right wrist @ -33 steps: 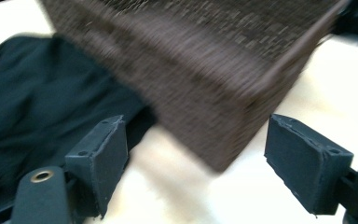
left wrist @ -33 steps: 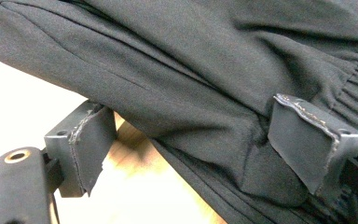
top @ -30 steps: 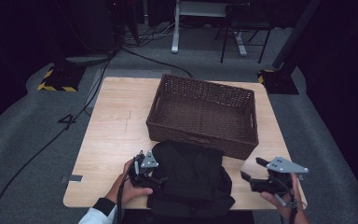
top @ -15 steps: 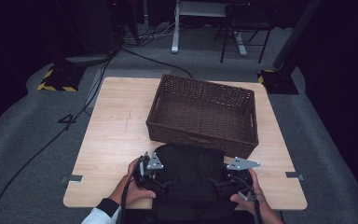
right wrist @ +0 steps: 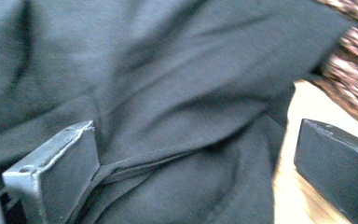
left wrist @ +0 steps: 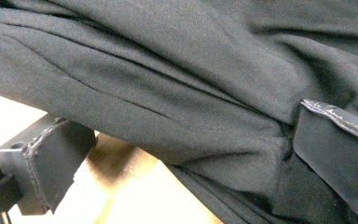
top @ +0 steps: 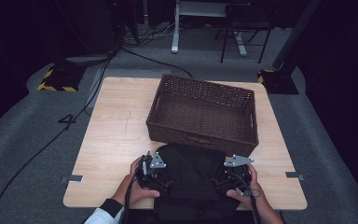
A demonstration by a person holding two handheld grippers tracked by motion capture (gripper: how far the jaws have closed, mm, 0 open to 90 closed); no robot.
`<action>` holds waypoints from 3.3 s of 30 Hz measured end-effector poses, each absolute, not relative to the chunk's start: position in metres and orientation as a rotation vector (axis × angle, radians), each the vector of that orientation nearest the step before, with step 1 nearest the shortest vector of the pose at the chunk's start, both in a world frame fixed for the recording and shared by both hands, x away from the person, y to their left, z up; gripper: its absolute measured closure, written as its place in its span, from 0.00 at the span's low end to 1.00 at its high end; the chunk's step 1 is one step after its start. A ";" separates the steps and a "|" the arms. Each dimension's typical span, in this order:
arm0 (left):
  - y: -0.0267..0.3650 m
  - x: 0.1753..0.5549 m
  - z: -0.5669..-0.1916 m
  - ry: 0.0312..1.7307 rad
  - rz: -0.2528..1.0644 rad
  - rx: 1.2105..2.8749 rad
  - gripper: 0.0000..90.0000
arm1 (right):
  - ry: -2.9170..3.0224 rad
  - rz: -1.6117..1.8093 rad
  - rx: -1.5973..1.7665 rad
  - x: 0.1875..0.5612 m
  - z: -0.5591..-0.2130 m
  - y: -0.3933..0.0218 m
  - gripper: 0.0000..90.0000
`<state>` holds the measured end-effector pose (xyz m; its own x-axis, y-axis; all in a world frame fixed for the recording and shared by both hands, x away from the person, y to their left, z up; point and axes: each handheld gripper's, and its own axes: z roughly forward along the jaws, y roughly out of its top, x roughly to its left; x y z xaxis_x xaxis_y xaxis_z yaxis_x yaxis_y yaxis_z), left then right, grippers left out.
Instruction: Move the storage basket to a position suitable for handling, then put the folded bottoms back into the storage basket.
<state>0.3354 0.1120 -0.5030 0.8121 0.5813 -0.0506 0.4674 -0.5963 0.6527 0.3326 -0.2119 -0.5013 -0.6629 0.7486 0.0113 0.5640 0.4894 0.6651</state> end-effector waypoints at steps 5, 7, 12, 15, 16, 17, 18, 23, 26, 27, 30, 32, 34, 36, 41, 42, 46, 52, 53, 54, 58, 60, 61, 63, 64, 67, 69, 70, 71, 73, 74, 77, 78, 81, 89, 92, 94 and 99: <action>0.110 0.337 -0.502 0.769 0.214 2.327 0.01 | 2.535 0.995 1.007 0.329 -0.501 -0.199 0.03; 0.109 0.337 -0.501 0.750 0.202 2.315 0.06 | 2.571 1.042 0.957 0.328 -0.500 -0.195 0.08; 0.106 0.337 -0.499 0.703 0.197 2.283 0.30 | 2.634 1.134 0.873 0.329 -0.500 -0.182 0.12; 0.106 0.339 -0.499 0.709 0.191 2.272 0.43 | 2.658 1.116 0.807 0.331 -0.499 -0.172 0.19; 0.107 0.340 -0.499 0.704 0.189 2.271 0.46 | 2.664 1.110 0.799 0.332 -0.498 -0.171 0.21; 0.107 0.341 -0.499 0.698 0.180 2.267 0.53 | 2.678 1.119 0.782 0.334 -0.497 -0.169 0.32; 0.107 0.341 -0.499 0.698 0.180 2.267 0.56 | 2.677 1.126 0.781 0.335 -0.496 -0.169 0.40; 0.106 0.345 -0.498 0.674 0.137 2.267 0.70 | 2.692 1.175 0.753 0.336 -0.495 -0.168 0.70; 0.107 0.346 -0.497 0.669 0.118 2.269 0.76 | 2.687 1.173 0.745 0.337 -0.495 -0.168 0.77; 0.107 0.347 -0.496 0.658 0.116 2.281 0.79 | 2.687 1.180 0.736 0.337 -0.495 -0.168 0.81; 0.106 0.347 -0.496 0.642 0.126 2.288 0.82 | 2.681 1.174 0.723 0.337 -0.495 -0.168 0.83; 0.107 0.347 -0.496 0.633 0.126 2.280 0.84 | 2.672 1.173 0.703 0.337 -0.495 -0.168 0.85; 0.108 0.347 -0.497 0.628 0.129 2.278 0.84 | 2.669 1.177 0.701 0.337 -0.495 -0.168 0.85; 0.108 0.347 -0.497 0.622 0.132 2.274 0.86 | 2.661 1.190 0.700 0.337 -0.495 -0.170 0.87; 0.108 0.345 -0.495 0.616 0.151 2.277 0.87 | 2.653 1.206 0.696 0.338 -0.494 -0.174 0.88; 0.108 0.345 -0.495 0.616 0.151 2.277 0.87 | 2.654 1.210 0.696 0.338 -0.493 -0.174 0.88; 0.108 0.344 -0.494 0.609 0.167 2.274 0.88 | 2.648 1.224 0.694 0.338 -0.491 -0.175 0.88; 0.112 0.341 -0.488 0.609 0.175 2.254 0.88 | 2.613 1.262 0.693 0.336 -0.483 -0.175 0.89; 0.112 0.341 -0.488 0.609 0.175 2.254 0.88 | 2.615 1.261 0.688 0.336 -0.483 -0.175 0.89; 0.112 0.340 -0.488 0.607 0.175 2.253 0.88 | 2.615 1.261 0.688 0.336 -0.483 -0.175 0.89; 0.115 0.337 -0.481 0.593 0.204 2.241 0.88 | 2.602 1.279 0.662 0.336 -0.474 -0.173 0.89; 0.116 0.336 -0.478 0.598 0.212 2.233 0.88 | 2.597 1.286 0.657 0.336 -0.471 -0.172 0.89; 0.117 0.335 -0.476 0.599 0.216 2.231 0.88 | 2.590 1.293 0.652 0.336 -0.467 -0.172 0.89; 0.118 0.333 -0.471 0.592 0.230 2.221 0.88 | 2.581 1.305 0.648 0.336 -0.462 -0.171 0.89; 0.118 0.333 -0.469 0.593 0.232 2.216 0.88 | 2.579 1.309 0.653 0.335 -0.460 -0.171 0.89; 0.119 0.332 -0.461 0.588 0.244 2.208 0.88 | 2.566 1.317 0.653 0.336 -0.451 -0.172 0.89; 0.118 0.331 -0.459 0.579 0.248 2.208 0.88 | 2.562 1.312 0.653 0.336 -0.449 -0.172 0.89; 0.117 0.330 -0.456 0.582 0.249 2.201 0.88 | 2.559 1.315 0.647 0.336 -0.445 -0.173 0.89; 0.117 0.330 -0.454 0.584 0.251 2.195 0.88 | 2.556 1.316 0.649 0.335 -0.442 -0.173 0.89; 0.116 0.327 -0.444 0.570 0.268 2.192 0.88 | 2.545 1.309 0.630 0.335 -0.432 -0.172 0.89; 0.116 0.327 -0.444 0.570 0.268 2.192 0.88 | 2.545 1.309 0.630 0.335 -0.432 -0.172 0.89; 0.118 0.328 -0.432 0.564 0.286 2.164 0.89 | 2.531 1.305 0.620 0.337 -0.416 -0.171 0.89; 0.118 0.328 -0.432 0.564 0.286 2.164 0.89 | 2.531 1.305 0.620 0.337 -0.416 -0.171 0.89; 0.119 0.327 -0.418 0.552 0.310 2.148 0.89 | 2.515 1.307 0.612 0.338 -0.403 -0.173 0.89; 0.115 0.331 -0.382 0.509 0.388 2.136 0.89 | 2.457 1.336 0.610 0.345 -0.365 -0.181 0.89; 0.113 0.338 -0.370 0.501 0.394 2.128 0.89 | 2.447 1.335 0.606 0.347 -0.358 -0.183 0.89; 0.111 0.342 -0.362 0.489 0.409 2.127 0.89 | 2.432 1.330 0.608 0.350 -0.349 -0.185 0.89; 0.104 0.351 -0.345 0.486 0.425 2.095 0.89 | 2.378 1.335 0.609 0.355 -0.332 -0.190 0.89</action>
